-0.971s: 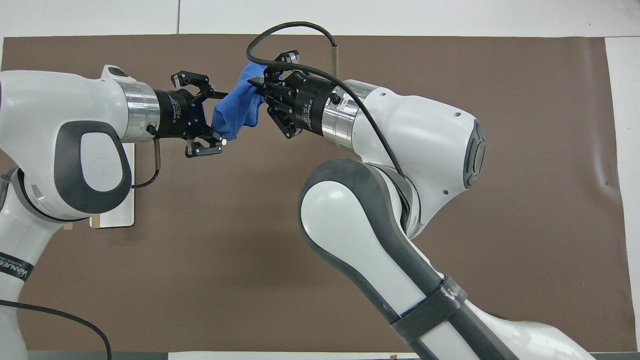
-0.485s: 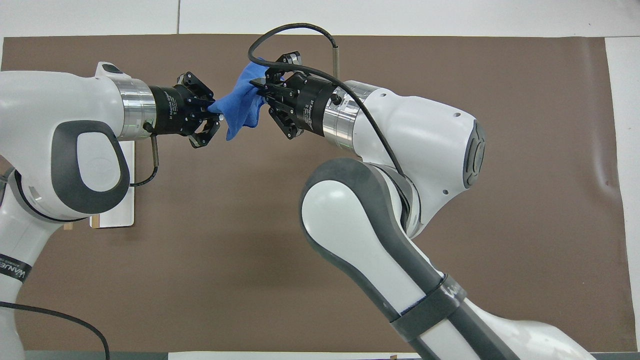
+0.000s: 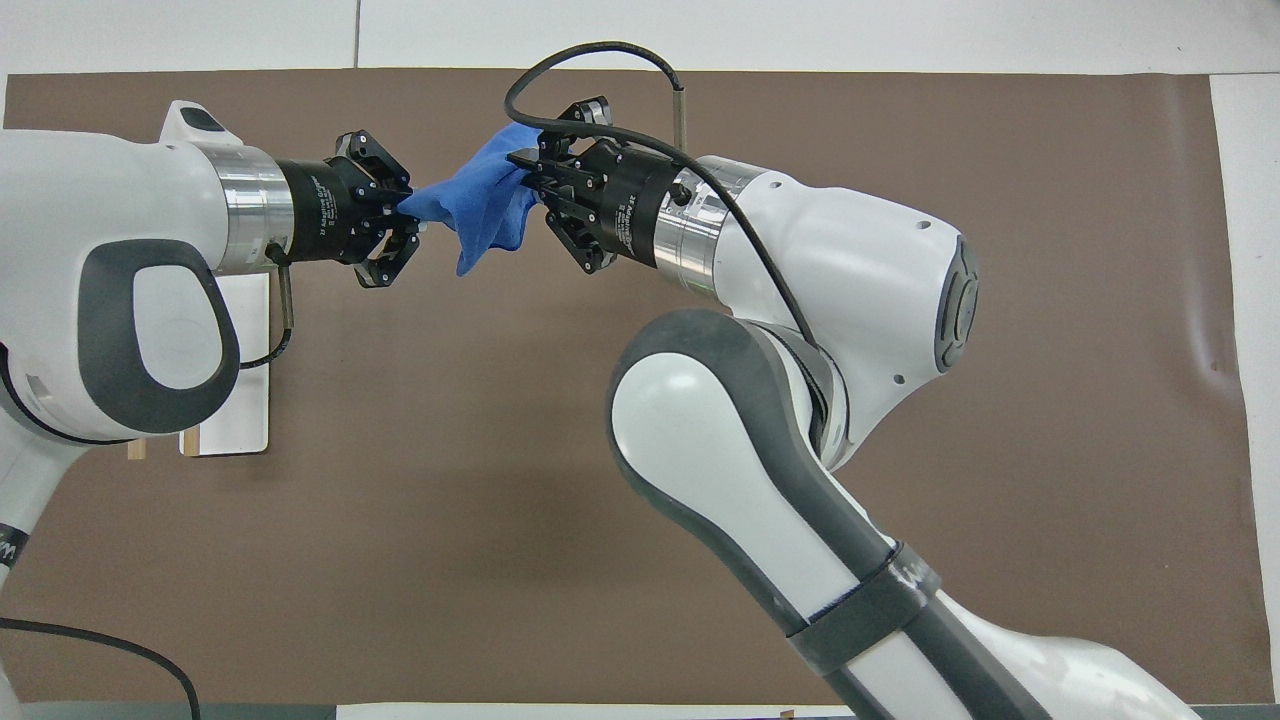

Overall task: Right arm passes towel to left arm to hang
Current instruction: 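Open the right gripper and withdraw it while the left gripper pulls the towel, then drape the towel over the wooden rack bar with the left gripper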

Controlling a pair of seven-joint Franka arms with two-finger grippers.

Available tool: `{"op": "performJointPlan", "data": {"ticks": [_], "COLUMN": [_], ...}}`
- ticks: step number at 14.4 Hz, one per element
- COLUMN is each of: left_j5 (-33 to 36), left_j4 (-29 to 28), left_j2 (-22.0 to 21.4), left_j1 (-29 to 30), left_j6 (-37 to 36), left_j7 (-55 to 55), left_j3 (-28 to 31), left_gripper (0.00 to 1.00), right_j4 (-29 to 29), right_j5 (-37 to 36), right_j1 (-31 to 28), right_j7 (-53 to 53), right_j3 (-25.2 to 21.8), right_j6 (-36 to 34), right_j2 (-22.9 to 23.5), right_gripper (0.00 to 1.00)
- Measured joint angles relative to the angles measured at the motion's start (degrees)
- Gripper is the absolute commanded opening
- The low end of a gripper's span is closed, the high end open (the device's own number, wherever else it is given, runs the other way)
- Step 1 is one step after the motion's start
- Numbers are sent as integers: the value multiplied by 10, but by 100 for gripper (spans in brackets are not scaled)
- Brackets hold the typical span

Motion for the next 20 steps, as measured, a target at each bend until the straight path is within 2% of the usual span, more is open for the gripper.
{"op": "performJointPlan", "data": {"ticks": [3, 6, 9, 12, 15, 17, 20], "left_j5": [83, 161, 223, 253, 279, 289, 290], "left_j4": [0, 0, 0, -6, -41, -68, -82], "left_j2": [-3, -8, -17, -34, -66, -88, -100], "left_j1": [0, 13, 40, 65, 90, 111, 154], "left_j6": [-4, -14, -25, -50, -58, -58, -43], "left_j7": [3, 4, 19, 61, 94, 106, 125], "left_j3": [1, 4, 5, 6, 7, 8, 9], "left_gripper": [0, 0, 0, 0, 0, 0, 0], "right_j4": [-7, -38, -87, -142, -174, -173, -155], "right_j5": [-3, -12, -14, -37, -184, -318, -459], "right_j1": [-13, -48, -100, -154, -220, -268, -306], "right_j7": [-74, -209, -335, -437, -459, -467, -488], "right_j3": [-3, -6, -7, -7, -8, -8, -8], "right_j6": [24, 28, 28, 8, -88, -182, -295], "right_j2": [0, -1, -12, -32, -54, -68, -85], "right_gripper": [100, 100, 100, 100, 100, 100, 100]}}
